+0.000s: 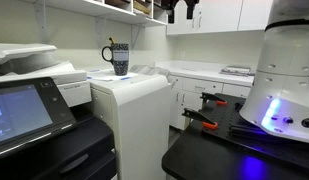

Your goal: Pick the cup and move it to the left on the machine

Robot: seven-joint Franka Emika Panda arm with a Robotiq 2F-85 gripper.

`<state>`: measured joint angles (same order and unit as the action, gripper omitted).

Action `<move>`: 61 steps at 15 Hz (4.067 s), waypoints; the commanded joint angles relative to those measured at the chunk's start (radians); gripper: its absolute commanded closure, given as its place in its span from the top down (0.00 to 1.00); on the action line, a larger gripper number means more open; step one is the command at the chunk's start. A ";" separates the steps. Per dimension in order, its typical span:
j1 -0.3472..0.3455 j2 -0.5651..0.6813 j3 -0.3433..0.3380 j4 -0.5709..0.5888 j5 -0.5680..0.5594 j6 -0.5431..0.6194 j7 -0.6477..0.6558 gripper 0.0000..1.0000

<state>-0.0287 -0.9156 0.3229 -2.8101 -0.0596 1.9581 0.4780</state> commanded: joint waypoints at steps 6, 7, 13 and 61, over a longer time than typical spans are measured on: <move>0.012 0.012 -0.012 -0.020 -0.011 -0.004 0.009 1.00; 0.012 0.012 -0.012 -0.020 -0.011 -0.004 0.009 1.00; -0.069 0.214 -0.120 0.089 0.046 0.163 0.034 1.00; 0.108 1.046 -0.362 0.697 0.048 0.397 0.213 0.03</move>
<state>0.0632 0.1832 -0.0509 -2.0751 -0.0127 2.3211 0.6752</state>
